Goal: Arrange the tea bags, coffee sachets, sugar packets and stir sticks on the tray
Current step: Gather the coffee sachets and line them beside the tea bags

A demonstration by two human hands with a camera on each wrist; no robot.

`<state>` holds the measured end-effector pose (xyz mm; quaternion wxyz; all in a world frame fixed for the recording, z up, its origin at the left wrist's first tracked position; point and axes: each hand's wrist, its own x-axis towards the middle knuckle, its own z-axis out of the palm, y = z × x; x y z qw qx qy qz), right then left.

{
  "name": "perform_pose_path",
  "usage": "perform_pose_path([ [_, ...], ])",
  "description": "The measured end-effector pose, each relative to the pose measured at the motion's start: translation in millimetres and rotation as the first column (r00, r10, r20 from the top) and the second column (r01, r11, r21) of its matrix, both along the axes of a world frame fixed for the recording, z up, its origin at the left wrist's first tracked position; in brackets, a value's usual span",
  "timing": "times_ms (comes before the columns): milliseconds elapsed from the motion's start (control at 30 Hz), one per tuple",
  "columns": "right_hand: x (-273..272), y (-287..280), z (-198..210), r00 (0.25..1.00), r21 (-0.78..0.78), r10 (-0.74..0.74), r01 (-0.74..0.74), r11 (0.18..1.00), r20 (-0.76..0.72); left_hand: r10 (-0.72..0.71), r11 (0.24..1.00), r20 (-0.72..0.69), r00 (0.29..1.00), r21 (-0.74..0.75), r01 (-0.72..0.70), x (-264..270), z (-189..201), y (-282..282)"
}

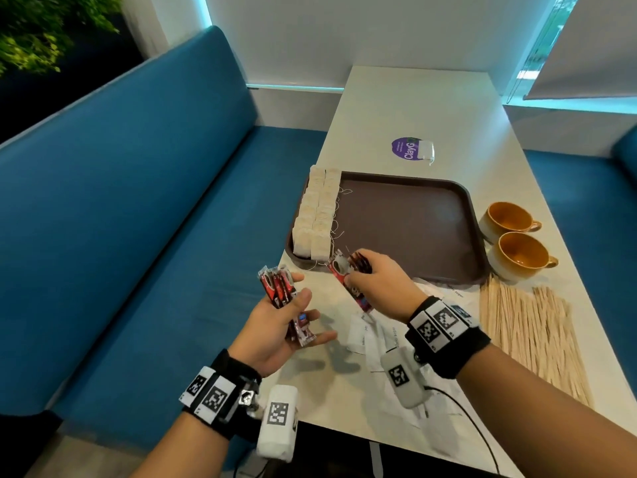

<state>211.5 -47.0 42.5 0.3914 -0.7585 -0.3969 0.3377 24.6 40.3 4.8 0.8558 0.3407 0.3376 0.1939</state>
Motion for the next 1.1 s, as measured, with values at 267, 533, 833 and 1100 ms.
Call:
perform_pose_path([
  [267, -19, -18, -15, 0.886, 0.085, -0.130, 0.186, 0.979, -0.446, -0.218, 0.973, -0.055, 0.974, 0.071, 0.221, 31, 6, -34],
  [533, -25, -28, -8, 0.779, 0.144, -0.046, 0.174, 0.974, -0.626, -0.376, 0.915, -0.098, 0.921, 0.119, 0.386, 35, 9, -40],
  [833, -27, -37, 0, 0.886, 0.101, -0.064, 0.124, 0.987, -0.460, -0.396, 0.899, -0.089, 0.914, 0.167, 0.406, 46, 15, -50],
  [1100, -8, -49, 10, 0.929, 0.121, 0.023, 0.024, 0.992, -0.371, -0.338, 0.940, 0.054, 0.940, 0.079, 0.333, 44, 20, -46],
])
